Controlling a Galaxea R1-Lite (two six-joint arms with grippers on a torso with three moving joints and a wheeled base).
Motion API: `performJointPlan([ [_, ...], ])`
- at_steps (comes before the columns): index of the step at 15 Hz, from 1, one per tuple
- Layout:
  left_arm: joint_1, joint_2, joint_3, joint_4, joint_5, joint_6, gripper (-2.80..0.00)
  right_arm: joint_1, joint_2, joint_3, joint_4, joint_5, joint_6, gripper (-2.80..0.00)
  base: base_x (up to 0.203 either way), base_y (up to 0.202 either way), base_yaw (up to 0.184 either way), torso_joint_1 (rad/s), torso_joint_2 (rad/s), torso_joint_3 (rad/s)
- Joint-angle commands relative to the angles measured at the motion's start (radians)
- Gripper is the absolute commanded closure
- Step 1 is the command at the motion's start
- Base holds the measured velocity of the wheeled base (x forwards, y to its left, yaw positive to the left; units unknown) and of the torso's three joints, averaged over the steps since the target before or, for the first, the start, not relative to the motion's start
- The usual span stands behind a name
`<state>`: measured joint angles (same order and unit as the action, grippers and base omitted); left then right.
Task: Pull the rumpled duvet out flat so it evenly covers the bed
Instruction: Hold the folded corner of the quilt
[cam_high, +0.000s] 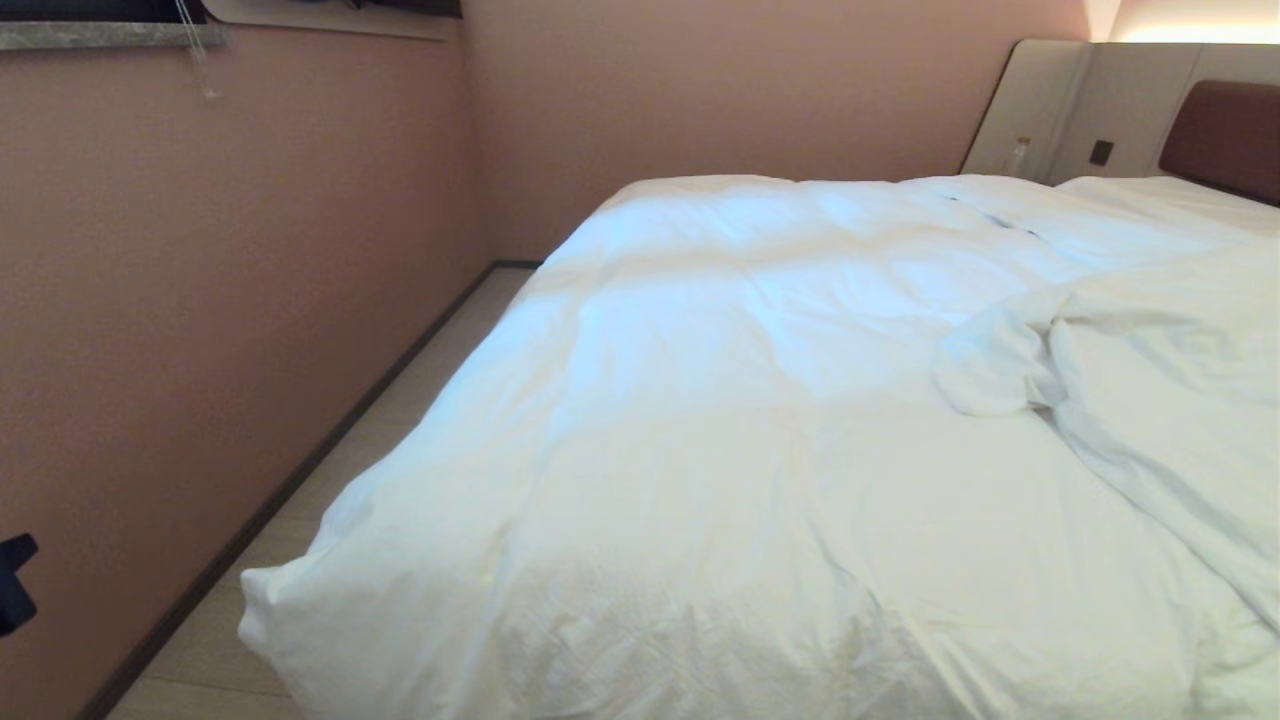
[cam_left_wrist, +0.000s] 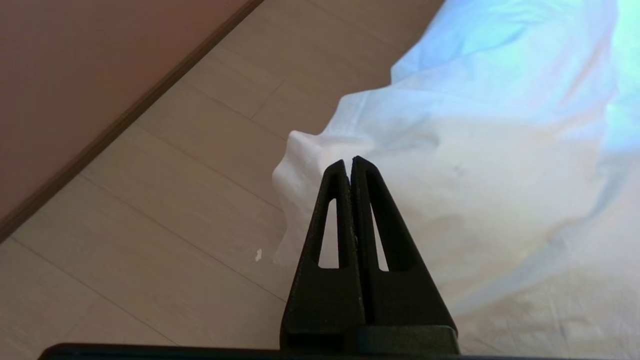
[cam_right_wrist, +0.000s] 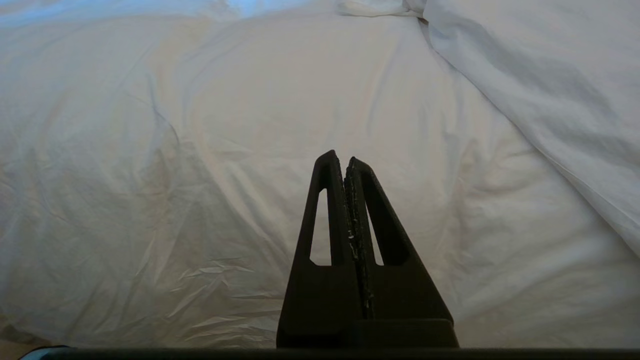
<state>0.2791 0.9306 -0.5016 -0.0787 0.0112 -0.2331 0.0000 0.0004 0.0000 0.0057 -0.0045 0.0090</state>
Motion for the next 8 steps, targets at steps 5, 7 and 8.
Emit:
performJointPlan([
  [5, -0.143, -0.162, 0.026, 0.004, 0.107, 0.014, 0.00, 0.000, 0.000, 0.000, 0.000, 0.000, 0.000, 0.00, 0.000, 0.000, 0.000, 0.000, 0.00, 0.000],
  [7, -0.146, -0.210, 0.032, 0.007, 0.108, 0.029, 0.00, 0.000, 0.000, 0.000, 0.000, 0.000, 0.000, 0.00, 0.000, 0.000, 0.000, 0.000, 0.00, 0.000],
  [8, -0.147, -0.236, 0.036, 0.010, 0.107, 0.036, 0.00, 0.000, 0.000, 0.000, 0.000, 0.000, 0.000, 0.00, 0.000, 0.000, 0.000, 0.000, 0.00, 0.000],
])
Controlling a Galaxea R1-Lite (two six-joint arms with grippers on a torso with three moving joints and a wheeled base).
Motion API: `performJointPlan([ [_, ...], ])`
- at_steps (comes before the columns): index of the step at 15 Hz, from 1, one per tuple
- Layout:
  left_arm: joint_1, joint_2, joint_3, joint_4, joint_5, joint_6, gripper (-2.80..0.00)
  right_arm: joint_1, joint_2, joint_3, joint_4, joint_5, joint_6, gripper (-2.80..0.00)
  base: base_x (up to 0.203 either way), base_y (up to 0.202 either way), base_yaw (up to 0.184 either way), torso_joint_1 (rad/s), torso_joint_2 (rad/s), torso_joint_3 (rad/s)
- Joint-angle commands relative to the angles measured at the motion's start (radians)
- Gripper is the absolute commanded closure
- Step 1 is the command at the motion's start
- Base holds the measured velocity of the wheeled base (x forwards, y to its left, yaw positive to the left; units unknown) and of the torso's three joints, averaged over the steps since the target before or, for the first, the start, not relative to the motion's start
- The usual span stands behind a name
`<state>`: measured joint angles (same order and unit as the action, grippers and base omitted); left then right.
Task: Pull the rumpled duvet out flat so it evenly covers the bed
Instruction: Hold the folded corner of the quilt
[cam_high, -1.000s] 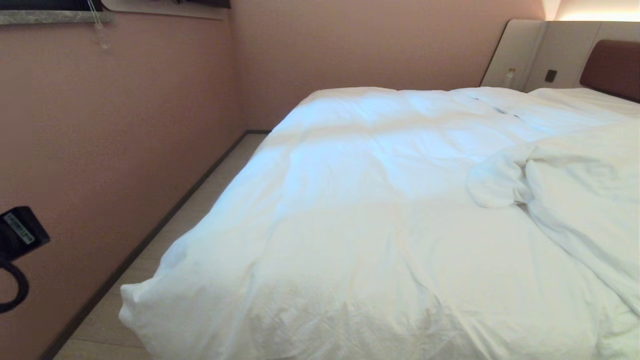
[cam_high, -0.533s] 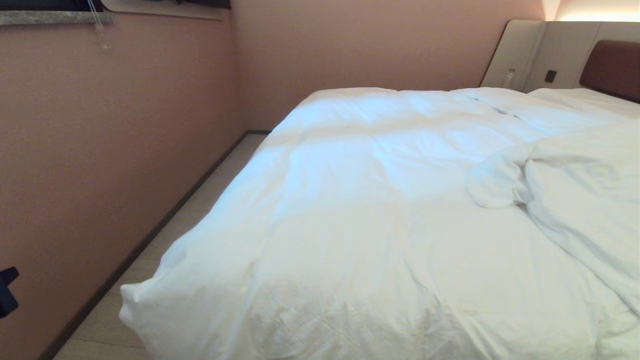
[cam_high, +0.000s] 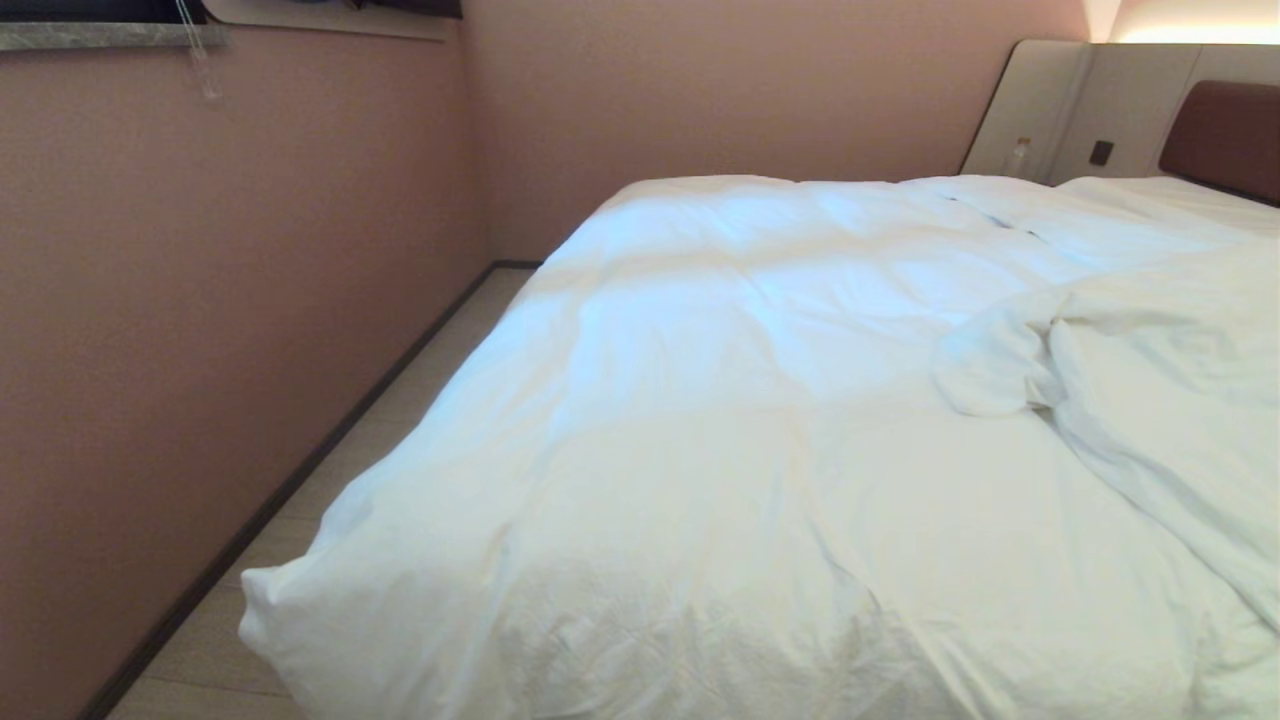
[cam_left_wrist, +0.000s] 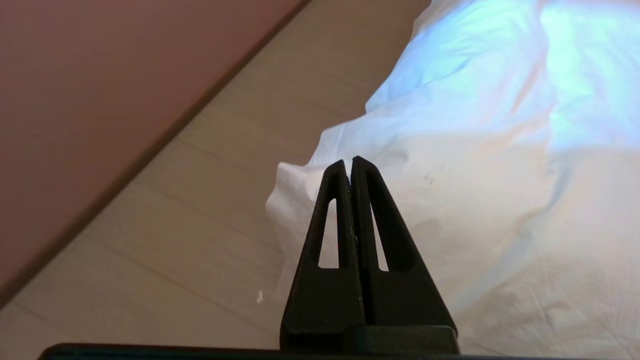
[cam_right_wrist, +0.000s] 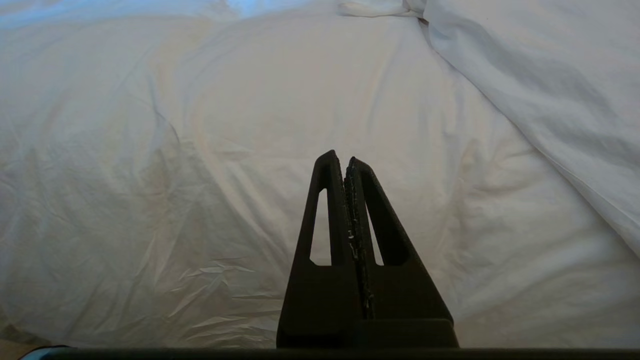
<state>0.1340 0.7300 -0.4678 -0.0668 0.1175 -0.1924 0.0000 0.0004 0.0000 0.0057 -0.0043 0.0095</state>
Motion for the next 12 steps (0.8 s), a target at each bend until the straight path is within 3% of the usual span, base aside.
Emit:
performJointPlan([
  [1, -0.002, -0.070, 0.008, 0.001, -0.002, 0.008, 0.00, 0.000, 0.000, 0.000, 0.000, 0.000, 0.000, 0.00, 0.000, 0.000, 0.000, 0.000, 0.00, 0.000],
  [6, -0.014, -0.299, 0.060, 0.013, -0.008, 0.149, 0.00, 0.000, 0.000, 0.000, 0.000, 0.000, 0.000, 0.00, 0.000, 0.000, 0.000, 0.000, 0.00, 0.000],
  [12, -0.108, -0.497, 0.062, 0.096, 0.000, 0.220, 0.00, 0.000, 0.000, 0.000, 0.000, 0.000, 0.000, 0.00, 0.000, 0.000, 0.000, 0.000, 0.00, 0.000],
])
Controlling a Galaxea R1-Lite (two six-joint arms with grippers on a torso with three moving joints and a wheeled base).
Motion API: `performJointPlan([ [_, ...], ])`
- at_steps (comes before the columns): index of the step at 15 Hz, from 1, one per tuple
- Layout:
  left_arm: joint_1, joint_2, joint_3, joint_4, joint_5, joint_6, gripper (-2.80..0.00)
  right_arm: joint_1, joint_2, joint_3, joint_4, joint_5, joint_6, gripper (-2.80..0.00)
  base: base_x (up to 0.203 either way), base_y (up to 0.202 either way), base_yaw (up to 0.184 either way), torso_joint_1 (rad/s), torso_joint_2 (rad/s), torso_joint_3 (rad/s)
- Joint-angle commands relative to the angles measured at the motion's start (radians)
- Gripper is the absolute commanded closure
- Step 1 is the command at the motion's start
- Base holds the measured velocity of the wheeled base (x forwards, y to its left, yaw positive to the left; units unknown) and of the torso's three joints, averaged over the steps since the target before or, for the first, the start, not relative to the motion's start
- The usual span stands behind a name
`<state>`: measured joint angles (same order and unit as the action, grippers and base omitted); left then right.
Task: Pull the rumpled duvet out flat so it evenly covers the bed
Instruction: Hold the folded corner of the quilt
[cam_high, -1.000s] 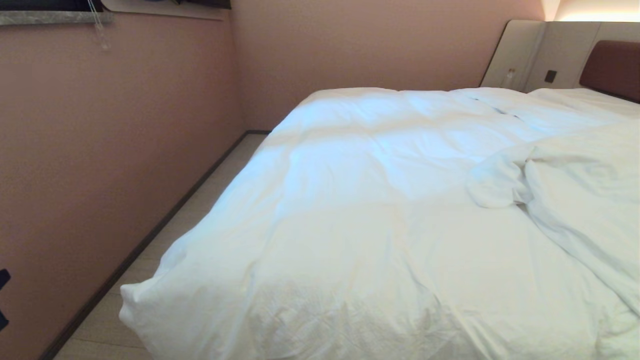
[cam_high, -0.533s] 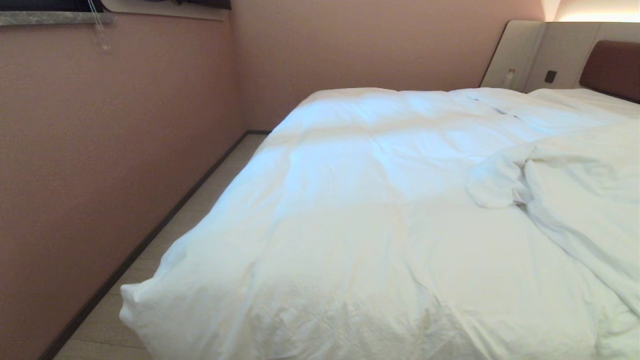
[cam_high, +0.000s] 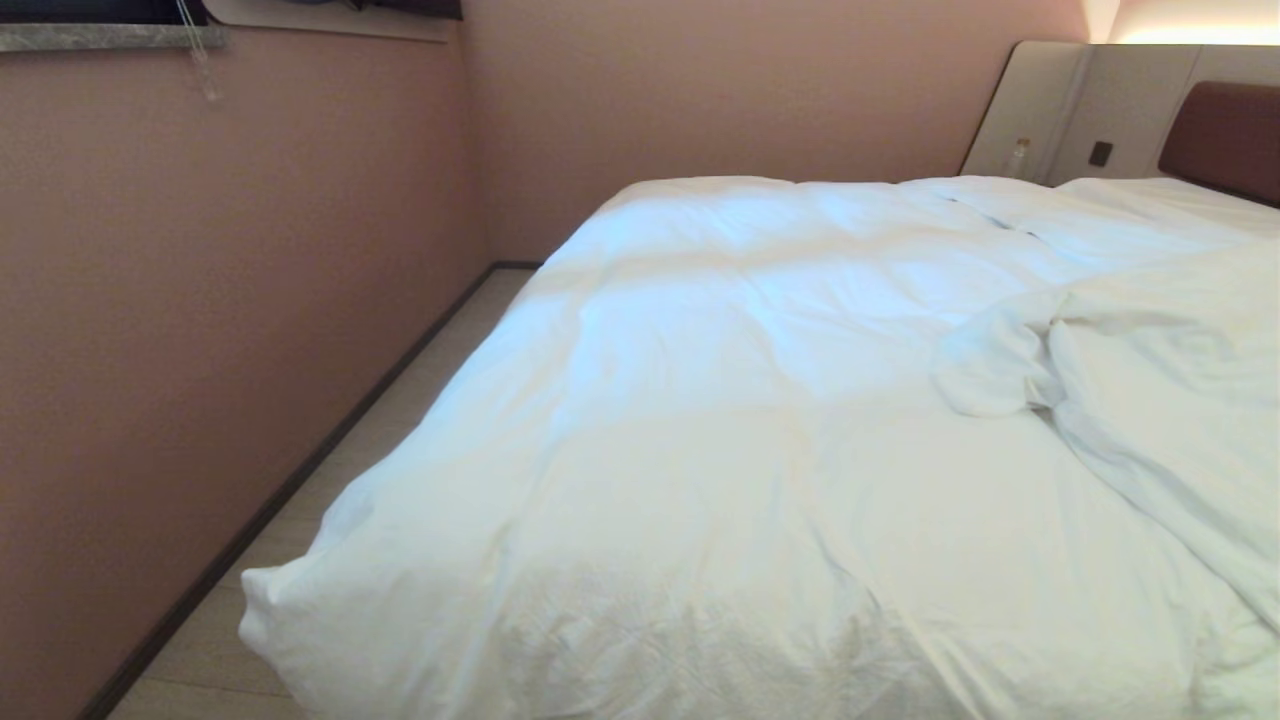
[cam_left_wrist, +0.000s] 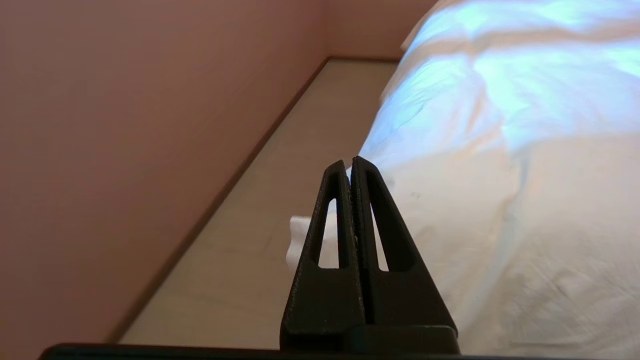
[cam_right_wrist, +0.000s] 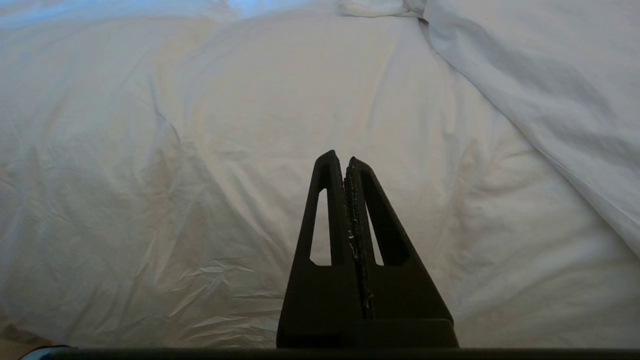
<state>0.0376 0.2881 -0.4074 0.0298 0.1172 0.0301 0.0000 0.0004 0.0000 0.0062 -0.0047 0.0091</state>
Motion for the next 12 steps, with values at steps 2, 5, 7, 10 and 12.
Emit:
performJointPlan([
  [2, -0.043, -0.114, 0.018, 0.009, 0.000, 0.035, 0.00, 0.000, 0.000, 0.000, 0.000, 0.000, 0.000, 0.00, 0.000, 0.000, 0.000, 0.000, 0.00, 0.000],
  [5, -0.043, -0.212, 0.058, 0.035, -0.015, 0.047, 0.00, 0.000, 0.000, 0.000, 0.000, 0.000, 0.000, 0.00, 0.000, 0.000, 0.000, 0.000, 0.00, 0.000],
  [7, -0.044, -0.287, 0.120, 0.045, -0.081, 0.050, 0.00, 0.000, 0.000, 0.000, 0.001, 0.000, 0.000, 0.00, 0.000, 0.000, 0.000, 0.000, 0.00, 0.000],
  [10, -0.043, -0.288, 0.235, 0.040, -0.117, 0.033, 0.00, 0.000, 0.000, 0.000, 0.000, 0.000, 0.000, 0.00, 0.000, 0.000, 0.000, 0.000, 0.00, 0.000],
  [12, -0.042, -0.288, 0.301, 0.027, -0.119, 0.030, 0.00, 0.000, 0.000, 0.000, 0.000, 0.000, 0.000, 0.00, 0.000, 0.000, 0.000, 0.000, 0.00, 0.000],
])
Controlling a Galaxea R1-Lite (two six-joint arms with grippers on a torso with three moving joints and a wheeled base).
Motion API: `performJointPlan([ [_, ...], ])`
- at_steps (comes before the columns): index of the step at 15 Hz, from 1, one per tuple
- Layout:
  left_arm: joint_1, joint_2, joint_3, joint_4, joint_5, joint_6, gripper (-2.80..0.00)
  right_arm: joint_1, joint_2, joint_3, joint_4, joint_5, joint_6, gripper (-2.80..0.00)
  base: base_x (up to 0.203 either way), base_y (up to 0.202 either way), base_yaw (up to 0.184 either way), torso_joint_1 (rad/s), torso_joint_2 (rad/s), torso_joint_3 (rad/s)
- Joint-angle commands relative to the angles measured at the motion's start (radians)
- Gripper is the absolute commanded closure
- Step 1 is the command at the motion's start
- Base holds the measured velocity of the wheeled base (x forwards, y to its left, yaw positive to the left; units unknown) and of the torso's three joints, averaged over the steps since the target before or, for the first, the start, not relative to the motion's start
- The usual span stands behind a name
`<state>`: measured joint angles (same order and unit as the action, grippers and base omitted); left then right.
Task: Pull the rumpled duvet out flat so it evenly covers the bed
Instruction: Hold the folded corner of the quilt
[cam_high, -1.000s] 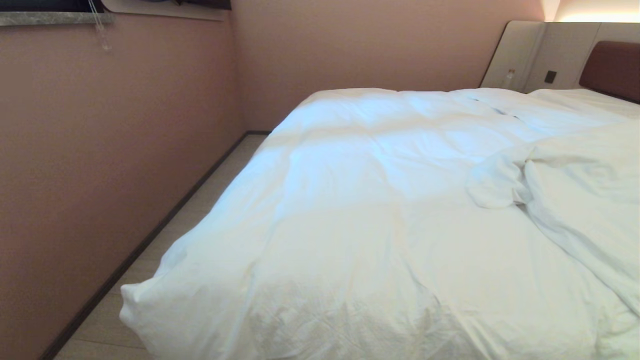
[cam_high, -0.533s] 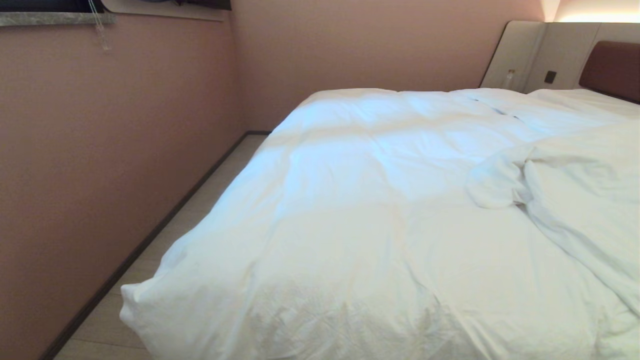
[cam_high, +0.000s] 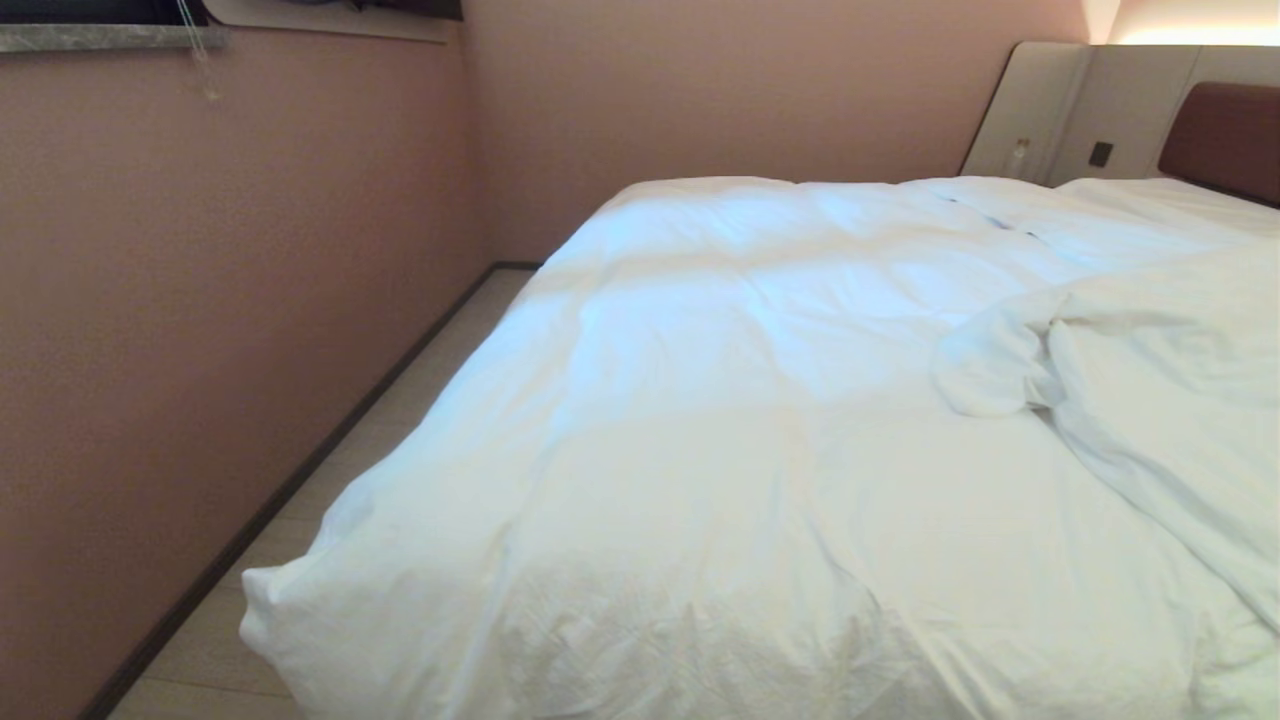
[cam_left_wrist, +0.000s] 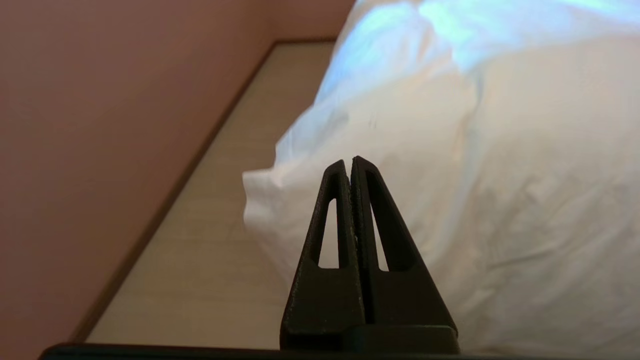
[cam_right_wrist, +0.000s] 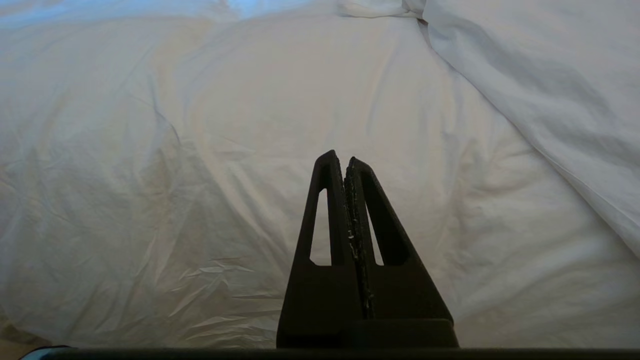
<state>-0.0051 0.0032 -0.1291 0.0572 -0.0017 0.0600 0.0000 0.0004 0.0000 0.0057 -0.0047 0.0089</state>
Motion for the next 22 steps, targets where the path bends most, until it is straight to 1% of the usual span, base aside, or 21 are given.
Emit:
performJointPlan([
  [1, 0.000, -0.003, 0.047, -0.006, 0.002, 0.000, 0.00, 0.000, 0.000, 0.000, 0.000, 0.000, 0.000, 0.00, 0.000, 0.000, 0.000, 0.000, 0.00, 0.000],
  [3, -0.001, -0.003, 0.093, -0.010, 0.004, -0.003, 0.00, 0.000, 0.000, 0.000, 0.000, 0.001, 0.000, 0.00, 0.000, 0.000, 0.000, 0.000, 0.00, 0.000],
  [6, 0.001, -0.003, 0.111, -0.010, 0.000, -0.017, 0.00, 0.000, 0.000, 0.000, 0.000, 0.000, 0.000, 0.00, 0.000, 0.000, 0.000, 0.000, 0.00, 0.000],
  [22, -0.001, -0.003, 0.111, -0.010, 0.006, -0.031, 0.00, 0.000, 0.000, 0.000, 0.000, 0.000, 0.000, 0.00, 0.000, 0.000, 0.000, 0.000, 0.00, 0.000],
])
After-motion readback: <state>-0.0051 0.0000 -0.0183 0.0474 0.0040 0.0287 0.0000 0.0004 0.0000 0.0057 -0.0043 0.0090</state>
